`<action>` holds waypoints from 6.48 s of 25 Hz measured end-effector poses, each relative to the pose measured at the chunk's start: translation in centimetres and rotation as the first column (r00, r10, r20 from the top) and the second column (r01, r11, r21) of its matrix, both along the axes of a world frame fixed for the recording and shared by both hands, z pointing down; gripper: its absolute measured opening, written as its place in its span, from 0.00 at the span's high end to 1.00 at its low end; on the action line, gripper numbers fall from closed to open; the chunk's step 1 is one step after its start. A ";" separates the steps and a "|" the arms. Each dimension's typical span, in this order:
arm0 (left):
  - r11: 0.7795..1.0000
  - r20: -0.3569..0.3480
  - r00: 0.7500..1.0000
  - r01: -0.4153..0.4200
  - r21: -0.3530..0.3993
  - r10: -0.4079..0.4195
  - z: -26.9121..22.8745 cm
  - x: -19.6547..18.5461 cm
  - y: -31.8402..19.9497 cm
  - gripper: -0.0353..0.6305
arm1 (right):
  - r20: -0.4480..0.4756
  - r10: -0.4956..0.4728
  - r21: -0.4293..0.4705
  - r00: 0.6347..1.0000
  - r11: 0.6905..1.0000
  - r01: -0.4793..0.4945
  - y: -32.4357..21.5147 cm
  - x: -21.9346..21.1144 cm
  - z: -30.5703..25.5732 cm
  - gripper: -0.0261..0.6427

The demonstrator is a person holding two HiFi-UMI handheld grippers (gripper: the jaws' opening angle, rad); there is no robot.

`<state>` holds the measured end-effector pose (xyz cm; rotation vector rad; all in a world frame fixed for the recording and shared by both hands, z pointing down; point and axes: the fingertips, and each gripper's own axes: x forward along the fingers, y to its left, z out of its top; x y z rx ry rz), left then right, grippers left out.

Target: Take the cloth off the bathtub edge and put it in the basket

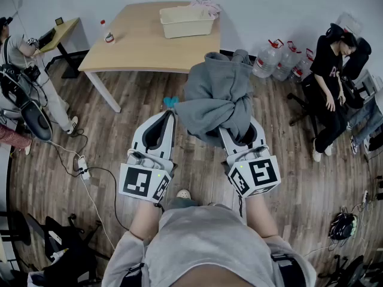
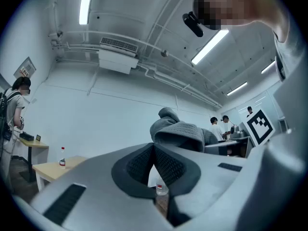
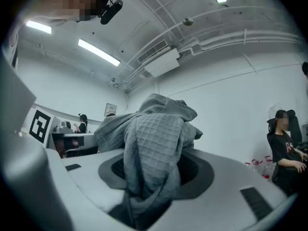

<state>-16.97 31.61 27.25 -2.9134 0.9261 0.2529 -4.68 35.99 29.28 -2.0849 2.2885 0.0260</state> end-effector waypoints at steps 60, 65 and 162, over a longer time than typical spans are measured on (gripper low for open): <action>0.999 -0.023 0.999 0.041 0.007 -0.040 -0.2 14.6 -21.0 0.95 | 0.029 -0.053 0.055 0.998 0.997 0.051 -20.2 14.7 -0.4 0.66; 0.997 -0.028 0.997 0.073 0.010 -0.073 -0.1 17.8 -23.1 0.95 | 0.025 -0.089 0.060 0.996 0.994 0.088 -22.7 17.8 -0.4 0.66; 0.993 0.036 0.994 0.107 -0.048 -0.106 1.3 23.9 -70.7 0.95 | -0.004 -0.135 0.026 0.991 0.990 0.135 -74.0 26.0 -1.2 0.66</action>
